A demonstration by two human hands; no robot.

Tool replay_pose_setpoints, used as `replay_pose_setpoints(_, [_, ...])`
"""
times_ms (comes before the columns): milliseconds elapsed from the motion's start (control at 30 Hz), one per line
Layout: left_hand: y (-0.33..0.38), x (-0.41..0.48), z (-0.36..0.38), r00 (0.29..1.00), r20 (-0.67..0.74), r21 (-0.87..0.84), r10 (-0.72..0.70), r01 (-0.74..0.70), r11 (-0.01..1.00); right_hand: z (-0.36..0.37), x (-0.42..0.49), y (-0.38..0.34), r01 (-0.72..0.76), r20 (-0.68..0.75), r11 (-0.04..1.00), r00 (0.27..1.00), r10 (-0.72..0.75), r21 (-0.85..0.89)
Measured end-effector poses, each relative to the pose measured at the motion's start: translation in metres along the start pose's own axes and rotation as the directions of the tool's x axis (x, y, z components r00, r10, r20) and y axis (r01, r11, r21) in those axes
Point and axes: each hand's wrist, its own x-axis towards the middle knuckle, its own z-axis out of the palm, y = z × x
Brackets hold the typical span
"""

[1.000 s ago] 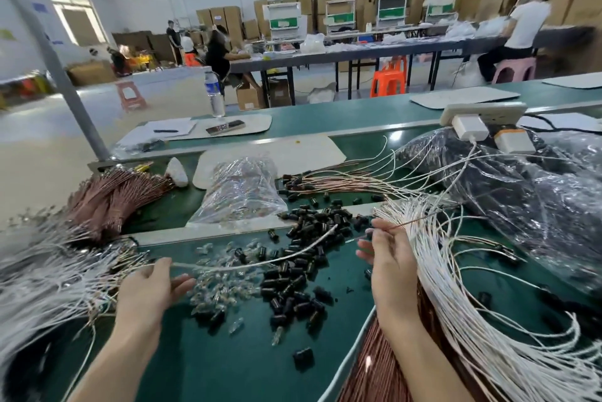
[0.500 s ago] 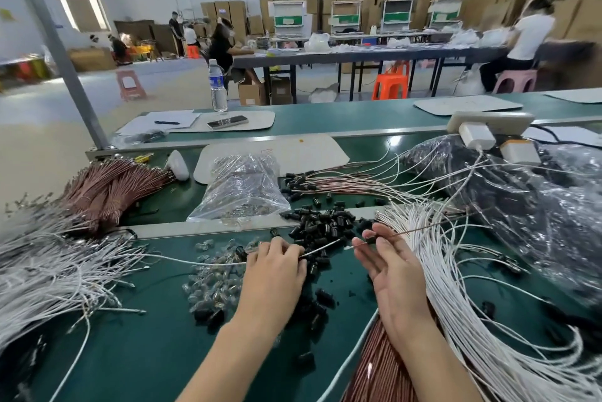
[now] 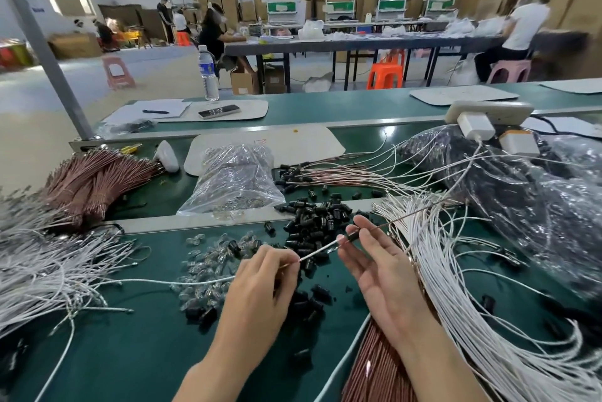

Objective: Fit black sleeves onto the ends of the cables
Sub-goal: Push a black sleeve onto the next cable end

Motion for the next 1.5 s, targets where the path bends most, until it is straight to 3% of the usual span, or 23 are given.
replay_pose_setpoints(233, [-0.001, 0.001, 0.002, 0.998, -0.042, 0.031, 0.05, -0.048, 0.998, 0.002, -0.002, 0.0, -0.048, 0.06, 0.997, 0.997, 0.051, -0.06])
replay_pose_setpoints(633, [-0.001, 0.001, -0.001, 1.0, 0.003, 0.031, -0.006, 0.006, 1.0, 0.003, -0.003, 0.004, -0.039, 0.097, 0.992, 0.994, 0.051, -0.119])
replay_pose_setpoints(1100, [0.0, -0.002, -0.005, 0.995, -0.014, -0.103, -0.101, 0.099, 0.99, 0.005, -0.003, 0.008, -0.113, 0.101, 0.993, 0.988, 0.115, -0.02])
replay_pose_setpoints(1500, [0.004, 0.0, -0.007, 0.999, -0.051, 0.021, 0.01, -0.009, 1.0, 0.004, 0.0, 0.01, -0.146, 0.083, 0.989, 0.986, 0.144, 0.02])
